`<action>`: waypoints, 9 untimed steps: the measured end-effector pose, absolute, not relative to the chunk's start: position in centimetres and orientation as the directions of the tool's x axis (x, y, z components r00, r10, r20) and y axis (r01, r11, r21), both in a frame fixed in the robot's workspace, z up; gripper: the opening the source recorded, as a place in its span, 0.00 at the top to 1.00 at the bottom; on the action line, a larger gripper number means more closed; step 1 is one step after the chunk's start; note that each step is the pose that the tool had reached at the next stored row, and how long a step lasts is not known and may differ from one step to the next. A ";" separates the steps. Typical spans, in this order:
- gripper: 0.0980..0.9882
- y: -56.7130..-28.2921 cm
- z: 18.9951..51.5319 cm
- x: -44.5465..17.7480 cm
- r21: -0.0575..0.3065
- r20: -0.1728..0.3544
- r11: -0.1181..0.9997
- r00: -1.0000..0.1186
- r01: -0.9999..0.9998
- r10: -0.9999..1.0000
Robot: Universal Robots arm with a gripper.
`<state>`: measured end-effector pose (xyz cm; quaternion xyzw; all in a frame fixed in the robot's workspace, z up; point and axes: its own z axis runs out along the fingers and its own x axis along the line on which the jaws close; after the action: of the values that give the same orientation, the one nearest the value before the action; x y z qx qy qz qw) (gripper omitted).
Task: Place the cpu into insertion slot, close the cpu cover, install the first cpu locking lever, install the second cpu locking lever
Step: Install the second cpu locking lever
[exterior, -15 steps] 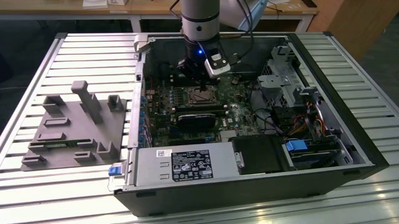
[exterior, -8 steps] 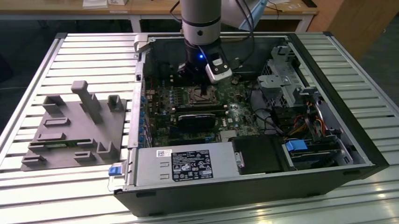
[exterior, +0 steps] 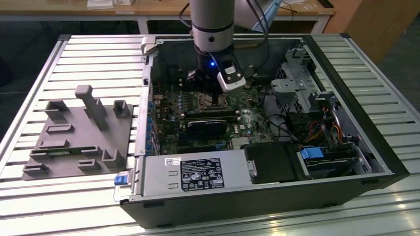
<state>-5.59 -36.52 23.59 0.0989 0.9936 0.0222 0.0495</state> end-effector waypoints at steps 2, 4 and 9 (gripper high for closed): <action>1.00 -36.9 23.6 -5.6 0.054 -0.094 0.979 -0.976 0.194 0.199; 1.00 -37.1 23.6 -5.7 0.054 -0.094 0.979 -0.975 0.195 0.199; 1.00 -37.2 23.4 -6.3 0.063 -0.092 0.979 -0.976 0.194 0.199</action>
<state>-6.35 -37.19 23.42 0.0987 0.9935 0.0271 0.0490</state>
